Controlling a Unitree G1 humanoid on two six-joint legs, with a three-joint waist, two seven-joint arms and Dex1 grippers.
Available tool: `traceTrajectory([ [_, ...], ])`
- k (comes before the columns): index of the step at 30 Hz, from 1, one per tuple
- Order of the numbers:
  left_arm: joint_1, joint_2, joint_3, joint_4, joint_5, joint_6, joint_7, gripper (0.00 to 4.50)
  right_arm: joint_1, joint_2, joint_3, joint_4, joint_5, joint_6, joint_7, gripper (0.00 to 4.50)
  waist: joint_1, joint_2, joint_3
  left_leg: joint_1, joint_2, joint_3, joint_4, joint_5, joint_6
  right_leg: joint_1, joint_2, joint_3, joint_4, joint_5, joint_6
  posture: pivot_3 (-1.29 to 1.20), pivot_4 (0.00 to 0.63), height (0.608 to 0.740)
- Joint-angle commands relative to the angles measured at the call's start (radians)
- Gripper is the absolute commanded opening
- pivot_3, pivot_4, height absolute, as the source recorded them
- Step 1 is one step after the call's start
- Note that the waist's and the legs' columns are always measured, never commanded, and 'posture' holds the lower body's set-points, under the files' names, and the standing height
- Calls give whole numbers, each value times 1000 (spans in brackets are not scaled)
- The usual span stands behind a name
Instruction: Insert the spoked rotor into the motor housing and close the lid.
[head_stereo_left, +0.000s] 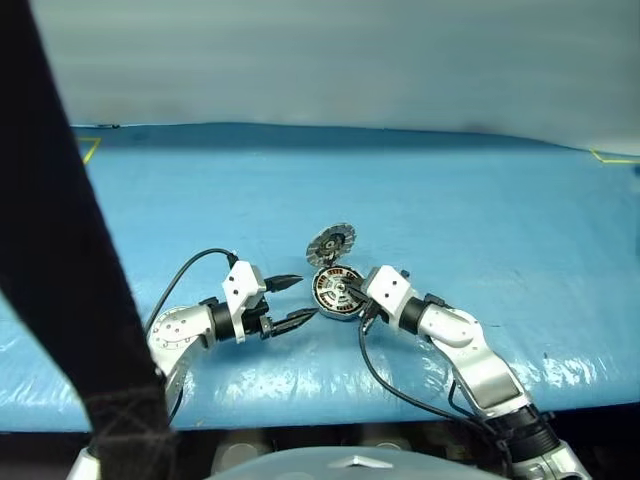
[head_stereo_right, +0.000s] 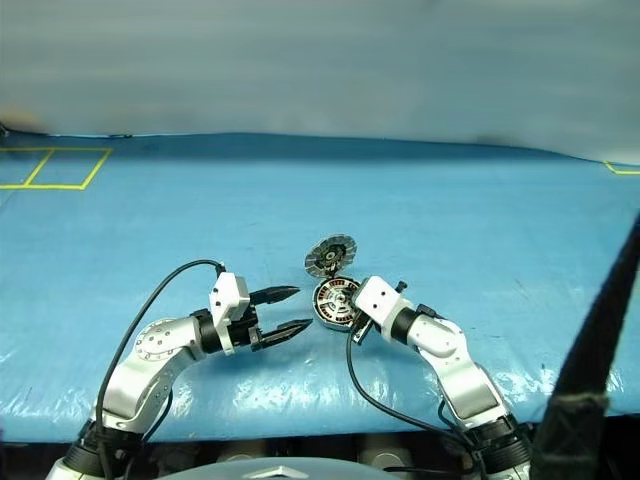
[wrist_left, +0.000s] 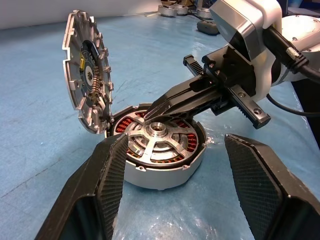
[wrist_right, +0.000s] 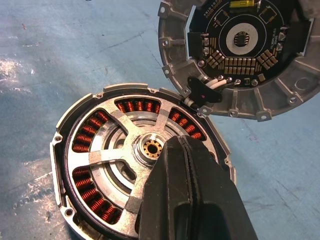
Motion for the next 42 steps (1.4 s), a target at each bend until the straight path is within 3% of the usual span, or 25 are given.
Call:
traceTrajectory([
  [1,-11,2,2,-33,-4,-8,2,3278,39,6,38,84,-31,26,1,0,0,-1,-1,0,1,0,0,0,-1,0,-1,0,0,0,0,0,150,740],
  [13,-26,-1,30,-6,-26,-3,10,3278,67,41,-91,-155,215,40,68,0,0,-1,0,-7,2,2,-7,1,-3,-6,0,4,0,3,-8,0,150,740],
  [19,-25,-22,74,19,-45,-12,39,3278,41,1,-137,-186,224,65,75,0,4,0,2,-7,1,2,-8,1,-4,-6,2,3,-1,2,-7,0,150,740],
  [24,-31,-33,127,52,-72,9,72,3278,72,-28,-81,-225,245,121,135,0,4,0,3,-7,1,2,-8,1,-4,-6,1,2,-1,2,-7,0,150,740],
  [31,-137,-78,225,151,-120,43,147,3278,64,8,-80,-236,258,142,109,0,5,-1,4,-7,1,2,-7,1,-4,-5,2,1,-1,2,-6,0,150,740],
  [34,-242,-94,235,270,-84,18,173,2688,78,-11,-48,-229,224,134,117,0,11,-3,5,-7,0,2,-6,2,-3,-4,1,0,-1,3,-5,0,150,740],
  [38,-357,-104,204,442,-27,-22,154,1315,89,1,-50,-244,237,140,102,0,12,-4,6,-8,-2,1,-7,2,-3,-5,1,1,-1,5,-2,0,150,740],
  [42,-502,-141,151,656,-6,-67,27,12,124,-16,-55,-281,250,157,112,0,18,-4,6,-10,-3,1,-6,3,-5,-6,1,0,-2,5,2,0,150,740],
])
